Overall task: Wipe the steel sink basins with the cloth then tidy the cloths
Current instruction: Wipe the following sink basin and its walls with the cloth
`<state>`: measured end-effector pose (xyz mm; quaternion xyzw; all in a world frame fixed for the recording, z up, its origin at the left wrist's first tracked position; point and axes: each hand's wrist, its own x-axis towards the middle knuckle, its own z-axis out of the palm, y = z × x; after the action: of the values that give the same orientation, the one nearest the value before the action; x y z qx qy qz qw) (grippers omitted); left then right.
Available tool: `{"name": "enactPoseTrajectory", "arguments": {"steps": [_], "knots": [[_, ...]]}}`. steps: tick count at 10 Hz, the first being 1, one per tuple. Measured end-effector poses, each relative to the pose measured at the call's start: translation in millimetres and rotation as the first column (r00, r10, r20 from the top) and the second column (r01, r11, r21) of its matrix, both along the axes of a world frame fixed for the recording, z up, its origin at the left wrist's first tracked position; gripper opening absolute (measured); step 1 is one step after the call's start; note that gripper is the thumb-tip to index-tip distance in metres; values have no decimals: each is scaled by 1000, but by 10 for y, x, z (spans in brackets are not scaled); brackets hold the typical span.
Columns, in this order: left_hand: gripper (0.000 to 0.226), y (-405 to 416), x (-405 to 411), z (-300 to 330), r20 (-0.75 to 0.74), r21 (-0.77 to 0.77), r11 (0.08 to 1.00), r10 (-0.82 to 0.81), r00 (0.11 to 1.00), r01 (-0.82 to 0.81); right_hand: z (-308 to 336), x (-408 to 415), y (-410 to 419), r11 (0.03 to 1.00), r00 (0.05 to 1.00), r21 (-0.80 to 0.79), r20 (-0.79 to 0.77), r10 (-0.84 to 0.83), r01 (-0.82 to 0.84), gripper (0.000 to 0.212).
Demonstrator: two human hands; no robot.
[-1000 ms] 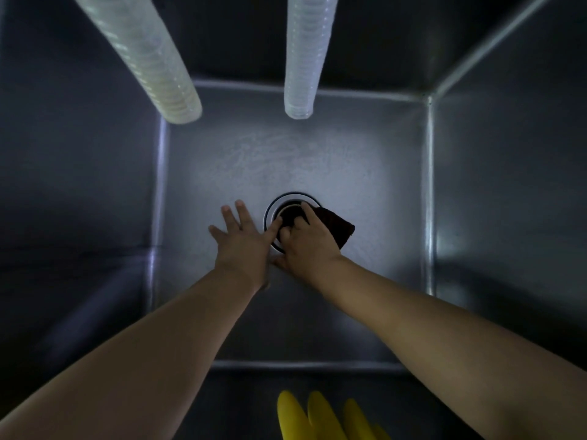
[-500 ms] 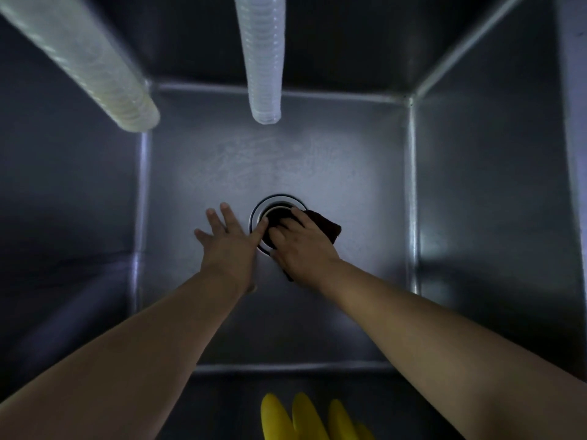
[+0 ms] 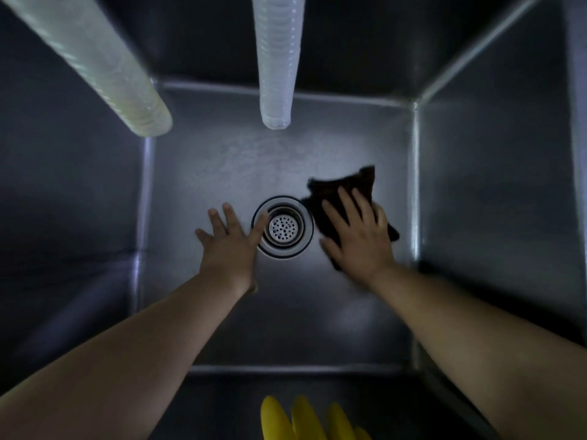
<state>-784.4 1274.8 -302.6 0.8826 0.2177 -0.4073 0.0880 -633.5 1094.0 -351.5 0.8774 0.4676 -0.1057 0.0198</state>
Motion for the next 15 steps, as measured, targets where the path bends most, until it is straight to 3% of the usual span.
{"name": "enactPoseTrajectory", "arguments": {"steps": [2, 3, 5, 7, 8, 9, 10, 11, 12, 13, 14, 15], "knots": [[131, -8, 28, -28, -26, 19, 1000, 3, 1000, -2, 31, 830, 774, 987, 989, -79, -35, -141, 138, 65], [132, -10, 28, -22, -28, 18, 1000, 3, 1000, -3, 18, 1054, 686, 965, 967, -76, -24, -253, 250, 66], [133, -27, 24, 0, -17, 25, 1000, 0, 1000, 1, 26, 376, -59, 928, 928, -45, 76, -365, 369, 62], [131, -45, 13, 75, 1, 32, 999, -9, 1000, 9, 130, -678, -632, 967, 965, -47, -72, -253, 250, 63], [130, -41, 25, 105, -23, 39, 999, -8, 1000, 9, 229, -371, -602, 987, 991, 98, -63, -119, 124, 50], [128, -65, 47, 104, -39, 28, 999, 23, 999, -22, 470, 226, -272, 998, 979, 28, 195, -63, 58, 41], [129, -67, 56, 94, -53, 31, 999, 30, 998, -29, 762, 690, 109, 976, 941, -202, 339, -7, 80, 51], [129, -71, 52, 93, -57, 28, 999, 39, 998, -37, 771, 830, 26, 914, 970, -353, 203, -135, 201, 48], [127, -69, 41, 130, -54, 20, 999, 46, 997, -45, 767, 483, -372, 875, 961, -405, 36, -276, 266, 50], [114, 3, 25, 232, -47, -20, 999, 31, 998, -32, 642, -86, -746, 837, 830, -158, -128, -543, 523, 55], [86, 106, 14, 424, -22, -40, 999, 32, 999, -33, 550, -354, -1059, 922, 974, -336, -51, -221, 192, 55], [45, 152, -45, 624, 27, -52, 999, -4, 1000, 6, 697, -598, -1210, 857, 916, -463, -401, 27, -228, 35]]}}
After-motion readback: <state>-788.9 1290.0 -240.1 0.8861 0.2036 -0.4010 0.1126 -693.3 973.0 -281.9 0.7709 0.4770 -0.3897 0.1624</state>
